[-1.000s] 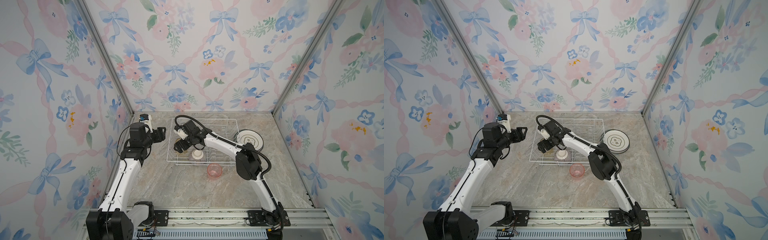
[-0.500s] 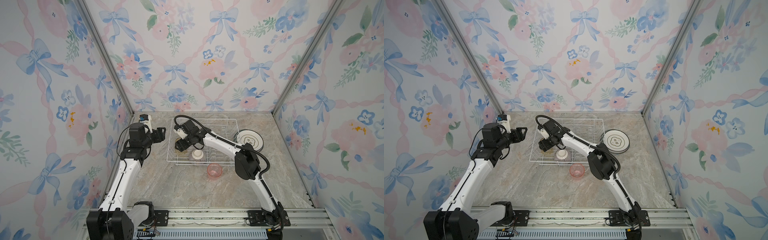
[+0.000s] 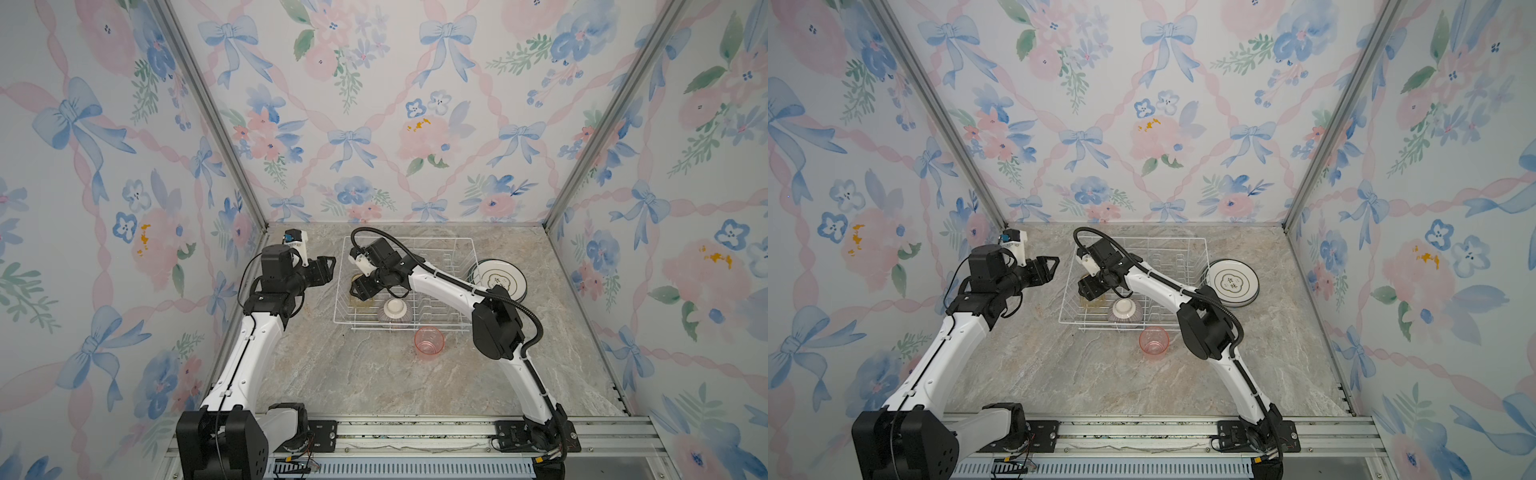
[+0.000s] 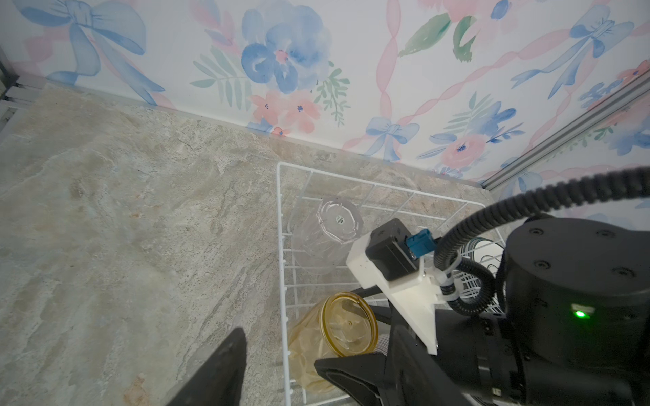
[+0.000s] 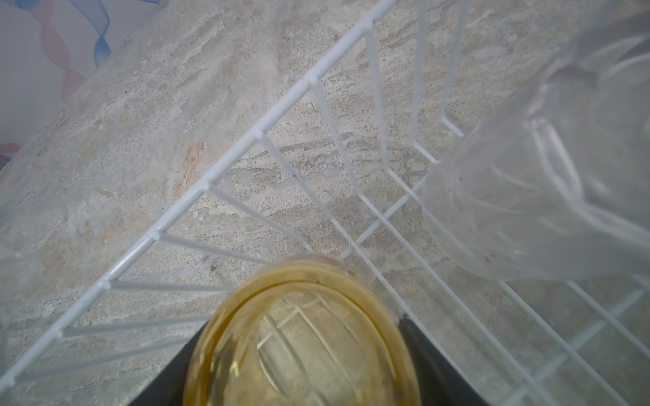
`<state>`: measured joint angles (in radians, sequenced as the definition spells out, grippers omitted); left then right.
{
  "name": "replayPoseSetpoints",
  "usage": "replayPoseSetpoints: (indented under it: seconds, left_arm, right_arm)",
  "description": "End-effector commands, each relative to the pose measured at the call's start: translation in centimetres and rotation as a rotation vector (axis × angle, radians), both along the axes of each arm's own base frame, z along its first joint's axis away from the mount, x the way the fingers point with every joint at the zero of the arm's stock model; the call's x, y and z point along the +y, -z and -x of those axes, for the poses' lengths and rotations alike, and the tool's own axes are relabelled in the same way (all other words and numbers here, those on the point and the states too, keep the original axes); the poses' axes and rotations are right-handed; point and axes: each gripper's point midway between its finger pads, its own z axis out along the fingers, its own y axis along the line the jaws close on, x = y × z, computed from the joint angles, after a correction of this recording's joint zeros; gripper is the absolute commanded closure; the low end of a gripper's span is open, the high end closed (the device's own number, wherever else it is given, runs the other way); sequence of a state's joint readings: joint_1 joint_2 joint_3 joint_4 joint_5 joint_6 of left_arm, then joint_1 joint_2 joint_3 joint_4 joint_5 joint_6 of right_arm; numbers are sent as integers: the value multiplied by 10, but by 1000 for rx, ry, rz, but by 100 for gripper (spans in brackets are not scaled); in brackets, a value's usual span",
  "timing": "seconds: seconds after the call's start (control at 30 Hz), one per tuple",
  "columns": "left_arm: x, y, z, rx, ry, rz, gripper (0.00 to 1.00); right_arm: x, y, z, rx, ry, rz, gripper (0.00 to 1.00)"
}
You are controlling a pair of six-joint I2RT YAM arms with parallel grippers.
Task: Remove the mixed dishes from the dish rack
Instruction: 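Lift the yellow glass toward the left gripper while the left gripper opens toward it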
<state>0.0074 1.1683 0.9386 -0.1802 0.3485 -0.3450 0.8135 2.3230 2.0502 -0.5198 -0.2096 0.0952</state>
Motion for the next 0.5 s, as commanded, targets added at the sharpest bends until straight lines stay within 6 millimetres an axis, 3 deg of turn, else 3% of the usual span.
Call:
replayPoseSetpoints:
  seconds: [0.0,0.3,0.47]
  left_arm:
    - [-7,4,-1,11,43,27,32]
    - [-25,4,0,23,130,70,35]
    - [-56,-7,7,12,308,175,39]
  right_arm:
    - [-9,-42,0,12,24,-102,54]
    - [-47,-117,-11,-15,105,-345,56]
    - [-76,-152,-16,-36,146,-450,56]
